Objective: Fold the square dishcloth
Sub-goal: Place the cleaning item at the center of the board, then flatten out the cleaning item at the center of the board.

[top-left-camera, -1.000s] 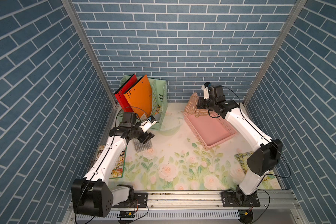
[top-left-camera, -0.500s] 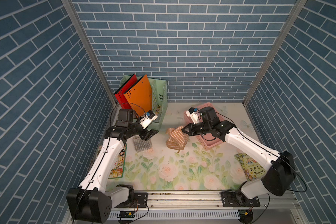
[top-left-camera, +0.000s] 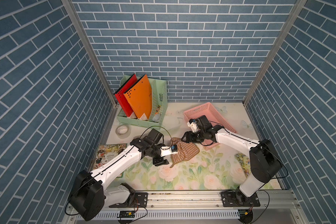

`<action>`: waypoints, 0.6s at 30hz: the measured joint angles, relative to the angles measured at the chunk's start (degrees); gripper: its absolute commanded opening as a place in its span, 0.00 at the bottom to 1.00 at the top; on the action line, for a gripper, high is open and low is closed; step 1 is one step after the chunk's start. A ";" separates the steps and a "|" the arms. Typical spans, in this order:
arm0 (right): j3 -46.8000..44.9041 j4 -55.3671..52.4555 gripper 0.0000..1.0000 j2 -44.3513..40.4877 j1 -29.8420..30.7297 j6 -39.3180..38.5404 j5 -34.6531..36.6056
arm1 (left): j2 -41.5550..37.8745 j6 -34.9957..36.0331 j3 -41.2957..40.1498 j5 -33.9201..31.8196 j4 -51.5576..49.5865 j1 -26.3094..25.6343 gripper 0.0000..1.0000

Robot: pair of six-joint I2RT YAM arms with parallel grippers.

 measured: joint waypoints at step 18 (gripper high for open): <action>-22.27 -0.17 0.55 -20.06 -0.94 2.58 5.66 | 16.94 1.33 0.50 -10.27 14.73 -12.15 0.62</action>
